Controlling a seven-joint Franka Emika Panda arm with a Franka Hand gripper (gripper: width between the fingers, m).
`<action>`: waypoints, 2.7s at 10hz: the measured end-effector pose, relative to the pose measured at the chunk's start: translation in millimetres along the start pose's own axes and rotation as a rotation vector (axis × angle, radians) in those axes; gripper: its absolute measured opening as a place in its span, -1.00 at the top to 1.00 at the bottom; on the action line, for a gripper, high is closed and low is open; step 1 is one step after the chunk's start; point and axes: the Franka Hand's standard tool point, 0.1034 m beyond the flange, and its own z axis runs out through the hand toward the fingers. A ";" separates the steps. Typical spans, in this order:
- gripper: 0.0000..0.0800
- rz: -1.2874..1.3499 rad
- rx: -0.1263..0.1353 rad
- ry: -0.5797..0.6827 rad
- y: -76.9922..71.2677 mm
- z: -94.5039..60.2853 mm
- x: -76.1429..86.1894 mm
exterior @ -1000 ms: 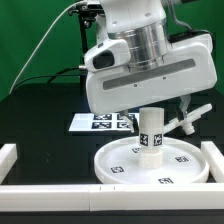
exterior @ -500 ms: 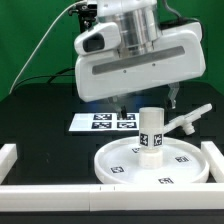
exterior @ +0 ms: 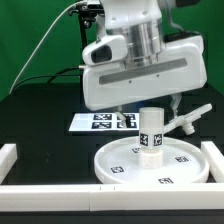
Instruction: Assemble round table
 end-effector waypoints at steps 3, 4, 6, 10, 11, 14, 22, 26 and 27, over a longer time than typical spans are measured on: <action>-0.62 -0.004 -0.003 -0.005 -2.9 7.5 -4.2; -0.36 -0.004 -0.003 -0.005 -2.7 7.5 -4.2; -0.03 0.009 -0.003 -0.005 -2.7 7.5 -4.3; 0.95 0.208 0.000 -0.001 -5.2 7.6 -2.8; 0.98 0.284 -0.001 -0.005 -6.6 10.0 -3.9; 1.00 0.256 -0.001 -0.006 -6.3 10.1 -4.1; -0.59 0.080 0.001 -0.039 -7.2 -7.0 -2.4; -0.62 0.048 -0.015 -0.027 -4.8 -9.3 8.5; -0.62 0.049 -0.016 -0.025 -4.4 -9.5 9.4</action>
Offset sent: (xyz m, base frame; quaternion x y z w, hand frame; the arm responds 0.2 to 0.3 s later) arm 0.0000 0.0000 0.0000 0.0000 0.0000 0.0000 1.0000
